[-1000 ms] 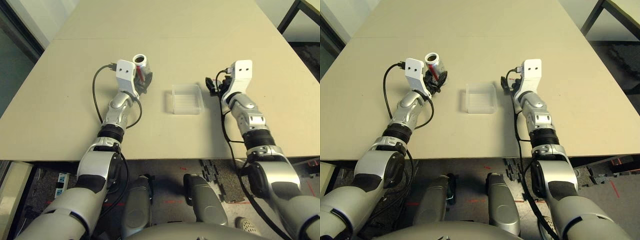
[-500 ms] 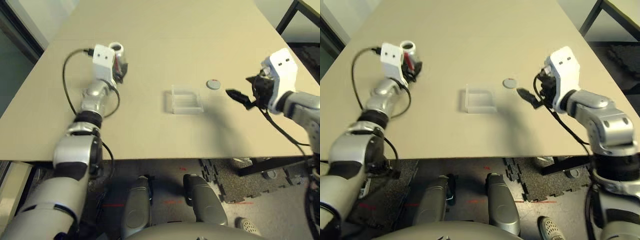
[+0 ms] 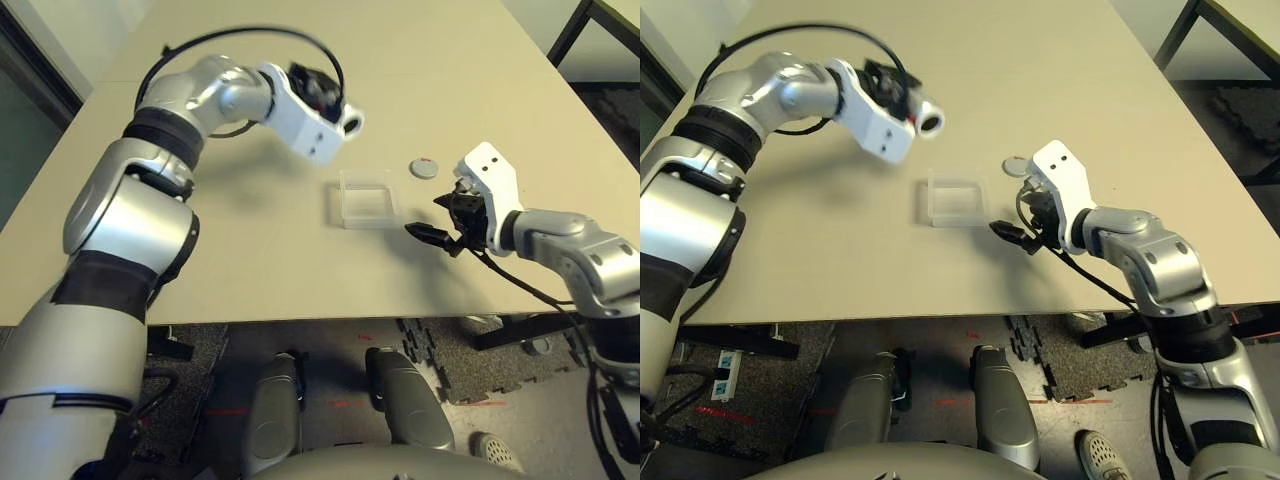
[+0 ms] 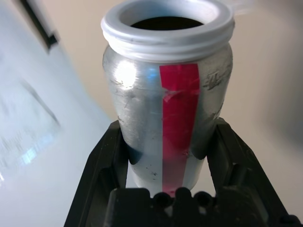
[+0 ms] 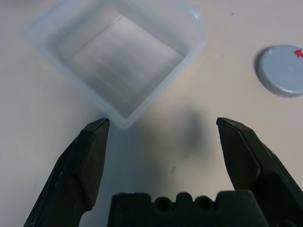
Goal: Pour the medicine from the bottle into the box.
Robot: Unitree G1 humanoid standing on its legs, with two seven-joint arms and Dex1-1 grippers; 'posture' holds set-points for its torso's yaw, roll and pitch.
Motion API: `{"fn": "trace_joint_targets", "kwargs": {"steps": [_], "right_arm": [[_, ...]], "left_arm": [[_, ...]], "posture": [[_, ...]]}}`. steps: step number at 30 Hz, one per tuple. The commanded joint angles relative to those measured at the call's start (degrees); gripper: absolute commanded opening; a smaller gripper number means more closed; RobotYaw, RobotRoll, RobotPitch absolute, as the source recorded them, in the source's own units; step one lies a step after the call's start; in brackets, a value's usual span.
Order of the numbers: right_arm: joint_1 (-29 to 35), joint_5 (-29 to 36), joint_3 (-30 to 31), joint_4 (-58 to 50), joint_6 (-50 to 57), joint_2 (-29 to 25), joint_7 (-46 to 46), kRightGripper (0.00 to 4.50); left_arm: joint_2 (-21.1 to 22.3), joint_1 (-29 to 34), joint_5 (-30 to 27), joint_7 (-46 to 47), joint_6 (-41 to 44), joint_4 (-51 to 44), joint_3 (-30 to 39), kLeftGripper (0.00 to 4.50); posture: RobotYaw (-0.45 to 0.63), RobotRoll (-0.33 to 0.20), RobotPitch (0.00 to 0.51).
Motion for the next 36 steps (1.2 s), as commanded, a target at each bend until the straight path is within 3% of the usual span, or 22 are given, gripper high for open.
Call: {"fn": "trace_joint_targets", "kwargs": {"steps": [1, 8, 17, 20, 25, 29, 36], "right_arm": [[-1.31, -1.11, 0.92, 1.77, -1.56, 1.99, -0.49, 4.50], [-1.83, -1.80, 0.57, 1.99, -1.75, 3.02, -0.02, 4.50], [-1.26, -1.72, 0.53, 1.68, -1.57, 2.48, 0.68, 4.50], [-1.38, -1.56, 0.71, 1.59, -1.48, 2.49, 1.24, 4.50], [-1.25, -1.16, 0.54, 0.83, -0.91, 2.45, 1.78, 4.50], [-0.53, -0.76, 0.26, -0.31, -0.23, 1.66, 2.58, 4.50], [1.15, 0.51, -1.44, -2.97, 1.19, 0.19, 3.48, 4.50]], "left_arm": [[-2.67, -1.24, 7.51, 5.43, 1.15, 1.91, -6.28, 2.53], [-6.27, -2.22, 7.50, 9.03, 2.86, 4.39, -6.14, 2.53], [-6.11, -1.72, 6.15, 8.00, 2.86, 4.52, -4.96, 2.53], [-5.87, -1.31, 3.28, 5.88, 2.63, 5.02, -2.35, 2.53], [-5.50, 0.85, -10.26, -4.17, 7.83, 7.10, 10.51, 2.53], [-4.60, 3.81, -24.79, -12.10, 18.22, 7.29, 25.14, 2.53], [-2.83, 12.45, -46.01, -15.78, 33.19, 5.29, 47.31, 2.53]], "posture": [[-0.16, 0.000, 0.138], [-0.17, 0.000, 0.149], [-0.16, 0.000, 0.153], [-0.16, 0.000, 0.150], [-0.16, 0.000, 0.148], [-0.16, 0.000, 0.147], [-0.15, 0.000, 0.146]]}}
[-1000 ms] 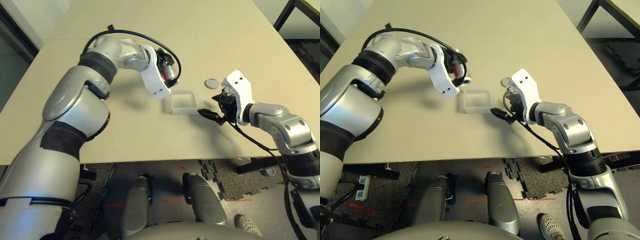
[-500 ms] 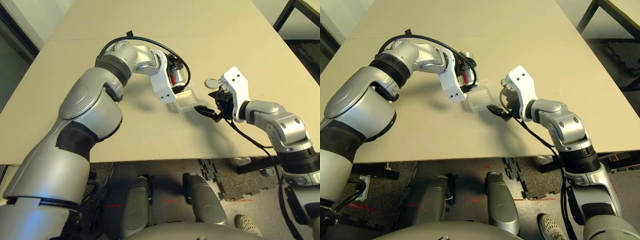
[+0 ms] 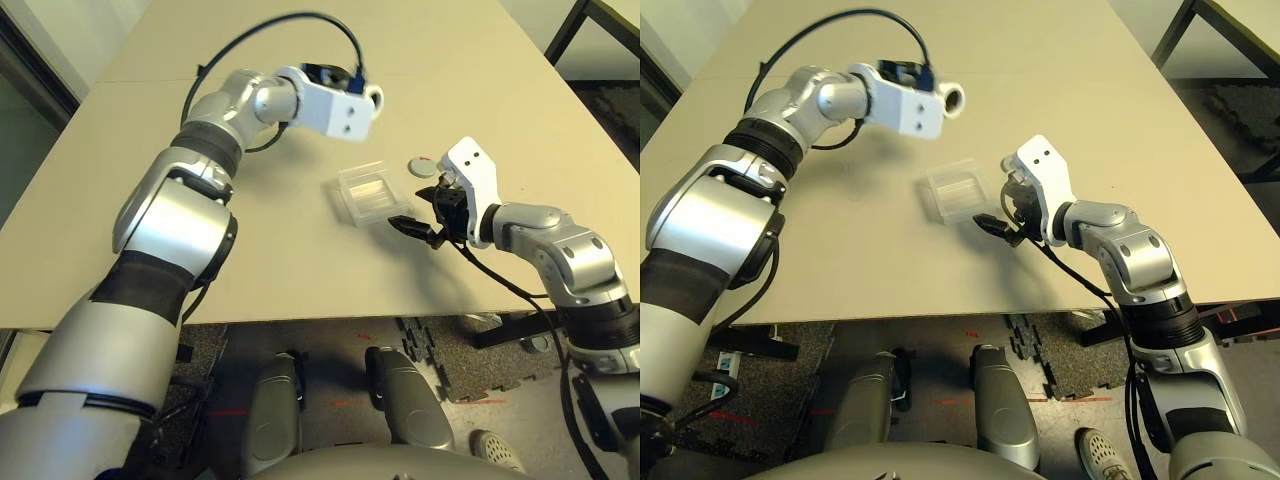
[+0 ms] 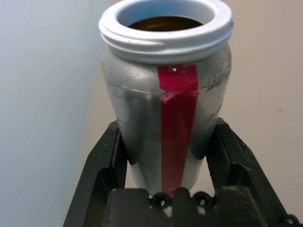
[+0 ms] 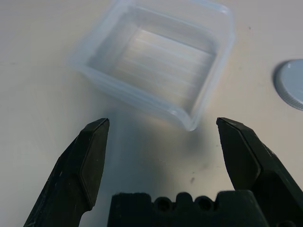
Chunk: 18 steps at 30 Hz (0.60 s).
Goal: Pour the medicine from the bottle into the box.
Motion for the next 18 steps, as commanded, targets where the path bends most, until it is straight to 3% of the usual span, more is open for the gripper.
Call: {"fn": "trace_joint_targets", "kwargs": {"steps": [1, 8, 18], "right_arm": [[1.47, 1.41, -1.84, -2.34, 1.14, -1.14, 0.70, 4.50], [2.55, 2.82, -4.89, -3.06, 1.66, -3.61, 1.38, 4.50], [2.50, 3.39, -5.50, -3.47, 2.98, -3.74, 0.27, 4.50]], "left_arm": [[0.50, 4.58, -10.48, 0.13, 6.98, -0.49, 9.78, 2.53], [0.41, 12.79, -18.87, 6.60, 9.61, -2.25, 19.50, 2.53], [-0.28, 16.34, -18.37, 10.22, 9.85, -1.34, 19.72, 2.53]], "posture": [[-0.15, 0.000, 0.145], [-0.15, 0.000, 0.147], [-0.17, 0.000, 0.151]]}}
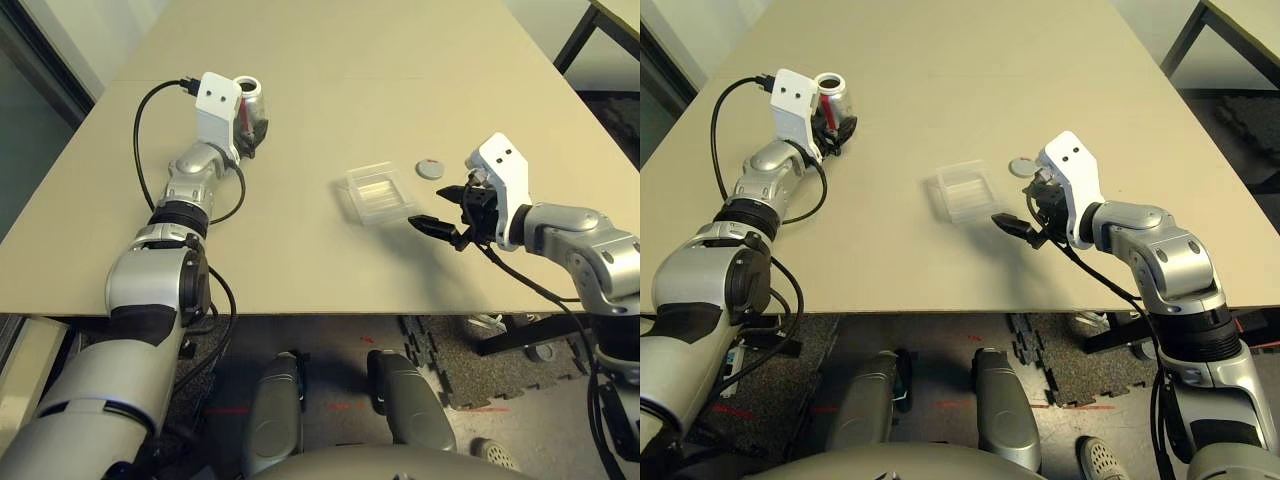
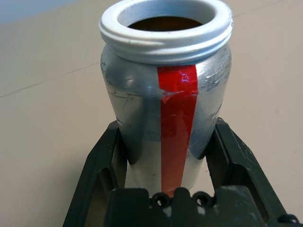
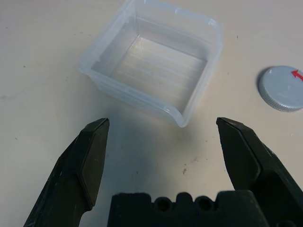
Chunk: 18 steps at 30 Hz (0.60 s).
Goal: Pour the medicine from the bottle into the box.
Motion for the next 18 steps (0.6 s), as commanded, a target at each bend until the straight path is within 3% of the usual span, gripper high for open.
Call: {"fn": "trace_joint_targets", "kwargs": {"steps": [1, 6, 10, 14, 18], "right_arm": [[0.65, 0.90, -0.87, -1.24, 1.12, 0.24, -0.55, 4.50], [1.30, 1.06, -0.77, -1.49, 1.27, 0.11, -0.76, 4.50], [1.86, 0.74, -0.40, -1.20, 0.75, 0.11, -0.75, 4.50], [2.28, -0.01, 0.50, -0.27, -0.59, 0.91, -0.97, 4.50], [2.25, -0.54, 0.90, 0.69, -2.20, 2.79, -1.82, 4.50]], "left_arm": [[-0.17, 0.62, 0.30, 1.19, 0.98, 0.72, -0.58, 2.53], [0.68, -4.19, 7.11, -1.02, -2.95, 0.20, -7.81, 2.53], [1.99, -12.68, 26.61, -2.06, -15.16, -0.77, -27.83, 2.53], [0.69, -21.76, 47.00, 5.50, -23.78, -0.07, -48.35, 2.53], [-3.02, -26.38, 57.48, 11.92, -24.99, 1.91, -59.32, 2.53]], "posture": [[-0.17, 0.000, 0.151], [-0.16, 0.000, 0.152], [-0.15, 0.000, 0.151], [-0.15, 0.000, 0.144], [-0.17, 0.000, 0.131]]}}
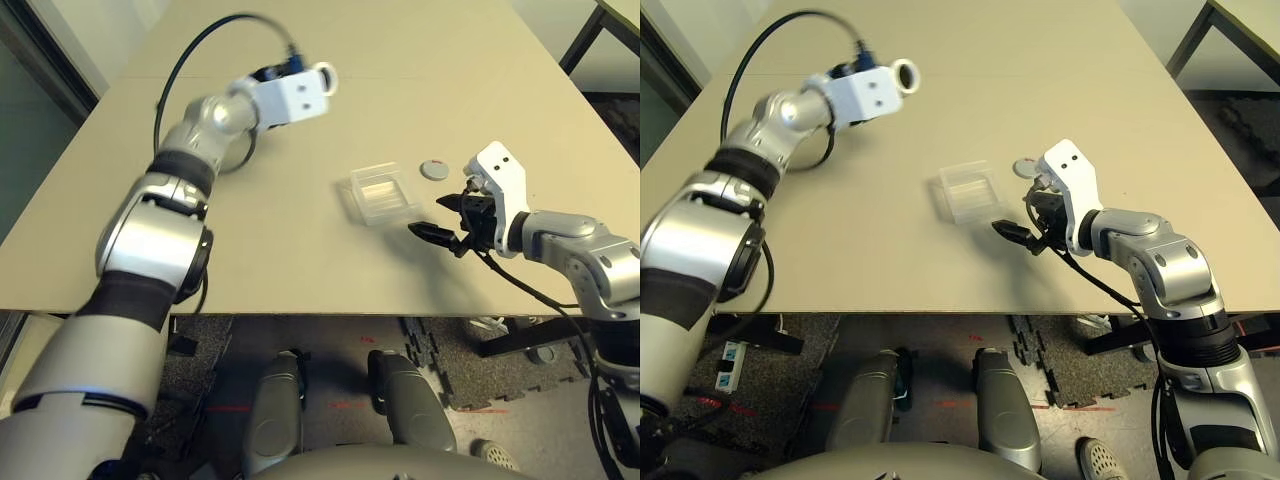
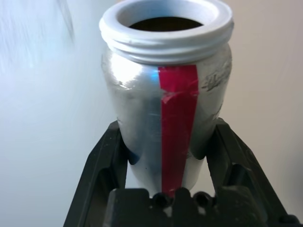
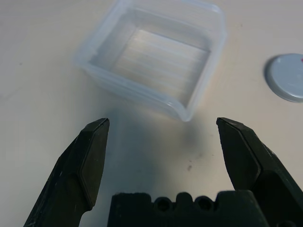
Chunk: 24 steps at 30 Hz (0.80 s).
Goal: Pour the medicine from the bottle into the box.
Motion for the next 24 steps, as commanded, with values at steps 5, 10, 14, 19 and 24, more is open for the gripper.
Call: {"fn": "trace_joint_targets", "kwargs": {"steps": [5, 10, 14, 19, 24], "right_arm": [[0.38, -1.18, 1.00, 0.79, -2.35, 3.55, -2.21, 4.50], [0.16, -1.39, 0.78, 0.39, -2.37, 4.59, -3.21, 4.50], [0.32, -1.18, 0.62, -0.27, -1.95, 4.72, -3.58, 4.50], [0.34, -1.07, 0.72, -0.39, -1.54, 4.54, -3.33, 4.50], [0.19, -0.93, 0.85, -0.19, -1.22, 4.36, -2.90, 4.50]], "left_arm": [[-7.58, -3.71, 18.41, 11.42, 0.94, 3.20, -18.27, 2.53], [-11.67, -6.26, 19.67, 14.02, 3.43, 4.27, -19.33, 2.53], [-13.06, -6.90, 20.08, 14.45, 3.84, 4.71, -19.84, 2.53], [-13.37, -6.29, 20.60, 13.67, 3.69, 4.77, -20.75, 2.53], [-12.29, -4.33, 10.80, 6.83, 1.64, 5.41, -11.45, 2.53]], "posture": [[-0.23, 0.000, 0.121], [-0.25, 0.000, 0.118], [-0.25, 0.000, 0.118], [-0.24, 0.000, 0.120], [-0.23, 0.000, 0.125]]}}
